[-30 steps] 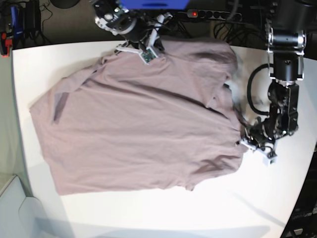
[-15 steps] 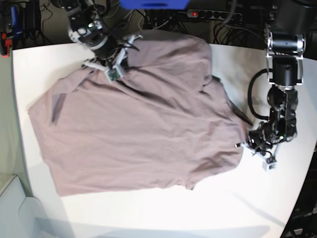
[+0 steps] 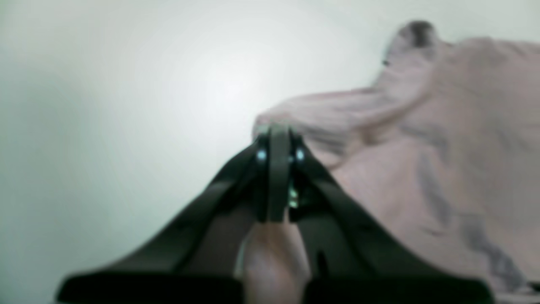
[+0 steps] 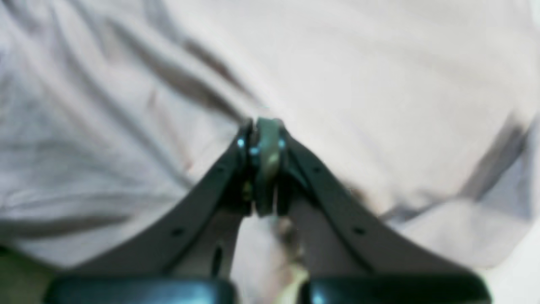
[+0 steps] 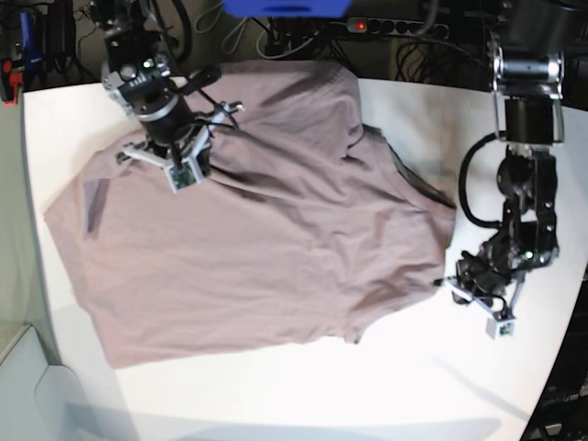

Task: Layout the t-shirt on the table in an organized manner, then fold the t-shirt properly
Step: 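Regrasp the shirt with both grippers and pull it outward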

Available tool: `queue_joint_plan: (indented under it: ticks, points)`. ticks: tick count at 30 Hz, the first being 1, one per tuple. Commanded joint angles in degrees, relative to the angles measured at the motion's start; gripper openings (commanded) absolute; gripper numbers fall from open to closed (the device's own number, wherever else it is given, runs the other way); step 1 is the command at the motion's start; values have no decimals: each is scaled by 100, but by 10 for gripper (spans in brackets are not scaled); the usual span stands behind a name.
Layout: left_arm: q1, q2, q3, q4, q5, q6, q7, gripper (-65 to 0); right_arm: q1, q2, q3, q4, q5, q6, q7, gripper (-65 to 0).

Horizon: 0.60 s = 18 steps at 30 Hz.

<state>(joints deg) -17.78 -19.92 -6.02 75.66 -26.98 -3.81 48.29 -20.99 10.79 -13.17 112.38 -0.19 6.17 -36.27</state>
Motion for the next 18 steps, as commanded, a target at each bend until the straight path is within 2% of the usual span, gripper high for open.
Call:
queue_joint_plan:
  ticks: [1,6,11,14,18]
  points:
    - [-125,-43,-79,236,-5,17,-34,-650,64,-72,-15,81,23,-6,159,-650]
    - [7,300,-70,483,21,17,1,-650,38,-265,-24,72,23,-6,159,-650]
    - [-169,511,483,-317,48,17,-104,-650,29,-274,-120,19,23,-6,159,-650]
    - [-389,485,844,-924,48,17,-447,-650,3,-265,-191,-51,23,-6,159,-650]
    - [-723,344,941,-1961,118,17,-1159,-650,-41,-257,-182,-218,23,-6,159,-650]
